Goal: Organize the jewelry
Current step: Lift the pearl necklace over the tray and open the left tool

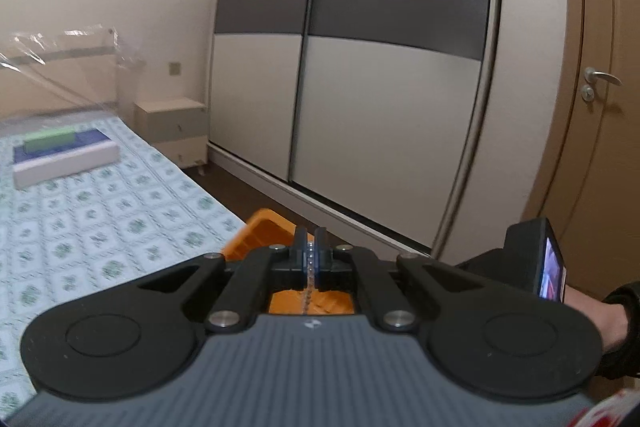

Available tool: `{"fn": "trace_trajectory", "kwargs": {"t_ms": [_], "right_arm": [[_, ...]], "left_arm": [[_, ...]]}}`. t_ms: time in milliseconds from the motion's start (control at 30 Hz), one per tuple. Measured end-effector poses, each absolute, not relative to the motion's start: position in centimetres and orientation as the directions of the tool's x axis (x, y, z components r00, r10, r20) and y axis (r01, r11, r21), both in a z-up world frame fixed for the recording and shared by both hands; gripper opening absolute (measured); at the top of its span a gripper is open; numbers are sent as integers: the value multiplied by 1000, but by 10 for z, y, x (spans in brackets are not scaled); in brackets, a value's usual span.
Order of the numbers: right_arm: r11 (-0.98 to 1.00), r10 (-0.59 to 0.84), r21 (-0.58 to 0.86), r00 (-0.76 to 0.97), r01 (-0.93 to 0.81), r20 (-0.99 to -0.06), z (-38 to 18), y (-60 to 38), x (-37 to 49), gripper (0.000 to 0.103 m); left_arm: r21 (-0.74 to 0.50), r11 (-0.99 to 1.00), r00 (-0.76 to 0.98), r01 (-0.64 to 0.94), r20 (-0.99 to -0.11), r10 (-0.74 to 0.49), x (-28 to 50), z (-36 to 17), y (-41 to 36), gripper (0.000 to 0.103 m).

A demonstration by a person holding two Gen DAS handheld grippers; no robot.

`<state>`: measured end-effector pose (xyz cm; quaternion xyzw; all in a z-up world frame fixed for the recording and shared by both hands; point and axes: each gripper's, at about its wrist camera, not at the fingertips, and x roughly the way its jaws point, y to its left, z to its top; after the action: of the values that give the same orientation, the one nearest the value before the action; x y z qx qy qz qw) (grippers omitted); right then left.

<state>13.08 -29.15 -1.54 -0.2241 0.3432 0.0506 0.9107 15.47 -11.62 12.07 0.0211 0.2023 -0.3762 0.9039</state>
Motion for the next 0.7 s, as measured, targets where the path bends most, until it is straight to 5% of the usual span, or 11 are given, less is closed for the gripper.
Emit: {"fn": "trace_trajectory", "kwargs": {"t_ms": [600, 700], "right_arm": [[896, -59, -369, 758, -246, -650, -18, -292, 133, 4], [896, -61, -370, 758, -245, -649, -19, -292, 133, 4]], "left_arm": [[-289, 768, 592, 571, -504, -629, 213, 54, -125, 2], [-286, 771, 592, 569, -507, -626, 212, 56, -125, 12]]}}
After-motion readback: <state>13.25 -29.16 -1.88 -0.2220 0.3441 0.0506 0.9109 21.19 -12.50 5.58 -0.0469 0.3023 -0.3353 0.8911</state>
